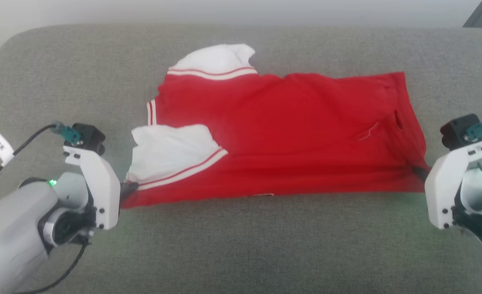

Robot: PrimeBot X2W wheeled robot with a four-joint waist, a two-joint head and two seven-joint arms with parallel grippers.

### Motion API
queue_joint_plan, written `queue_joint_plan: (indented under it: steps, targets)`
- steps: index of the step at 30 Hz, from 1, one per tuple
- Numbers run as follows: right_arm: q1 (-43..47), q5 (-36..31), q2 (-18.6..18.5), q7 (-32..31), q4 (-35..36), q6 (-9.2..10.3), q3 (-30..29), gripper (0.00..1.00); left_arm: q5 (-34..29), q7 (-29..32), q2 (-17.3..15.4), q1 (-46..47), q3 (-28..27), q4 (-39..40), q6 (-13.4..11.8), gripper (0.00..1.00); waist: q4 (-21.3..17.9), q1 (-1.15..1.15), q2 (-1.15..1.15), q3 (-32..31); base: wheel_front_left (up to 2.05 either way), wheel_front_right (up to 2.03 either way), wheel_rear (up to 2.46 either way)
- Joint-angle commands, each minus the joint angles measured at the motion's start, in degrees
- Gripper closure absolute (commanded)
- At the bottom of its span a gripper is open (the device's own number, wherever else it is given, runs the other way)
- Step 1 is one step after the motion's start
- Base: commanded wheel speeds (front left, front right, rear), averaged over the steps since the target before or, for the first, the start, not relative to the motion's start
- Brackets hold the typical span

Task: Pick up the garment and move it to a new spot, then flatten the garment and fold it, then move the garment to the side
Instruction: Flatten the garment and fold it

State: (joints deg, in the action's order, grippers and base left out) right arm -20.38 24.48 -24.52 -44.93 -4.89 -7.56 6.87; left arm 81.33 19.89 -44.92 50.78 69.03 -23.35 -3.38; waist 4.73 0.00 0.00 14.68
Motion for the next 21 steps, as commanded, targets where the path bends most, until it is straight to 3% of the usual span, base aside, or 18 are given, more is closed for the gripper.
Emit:
queue_joint_plan:
  steps: [1, 11, 17, 18, 19, 20, 21]
  targets:
    - [1.4, 0.6, -0.9, -0.7, 0.9, 0.15, -0.3, 1.0, -0.6, 0.4, -1.7, -1.2, 0.3, 2.1, -1.6, 1.0, 0.1, 0.0, 0.0, -0.6, 0.0, 0.0, 0.0]
    - [10.1, 4.2, -2.1, -4.1, 6.4, 0.14, -1.9, 1.0, 1.3, -0.6, -8.5, -8.6, 1.1, 18.6, -10.5, 1.0, -0.2, 0.0, 0.0, -1.6, 0.0, 0.0, 0.0]
    - [14.3, 3.5, -0.8, -2.9, 5.5, 0.14, -2.0, 1.0, 2.9, -1.6, -9.2, -13.4, 1.8, 21.5, -12.4, 1.0, -0.9, 0.0, 0.0, -2.1, 0.0, 0.0, 0.0]
    - [14.4, 3.3, -0.6, -2.6, 5.0, 0.14, -1.8, 1.0, 2.9, -1.7, -9.0, -13.7, 1.8, 21.2, -12.2, 0.96, -1.1, 0.0, 0.0, -2.3, 0.0, 0.0, 0.0]
    - [14.4, 3.2, -0.3, -2.4, 4.6, 0.14, -1.5, 1.0, 2.8, -1.7, -8.9, -14.0, 1.9, 21.0, -12.0, 0.82, -1.2, 0.0, 0.0, -2.4, 0.0, 0.0, 0.0]
    - [14.3, 2.9, -0.1, -2.1, 4.2, 0.14, -1.3, 0.94, 2.6, -1.8, -8.8, -14.1, 1.9, 20.6, -11.8, 0.65, -1.3, 0.0, 0.0, -2.5, 0.0, 0.0, 0.0]
    - [14.1, 3.1, 0.3, -1.8, 3.8, 0.14, -1.1, 0.81, 2.5, -1.7, -8.7, -14.2, 2.0, 20.3, -11.6, 0.12, -1.4, 0.0, 0.0, -2.7, 0.0, 0.0, 0.0]
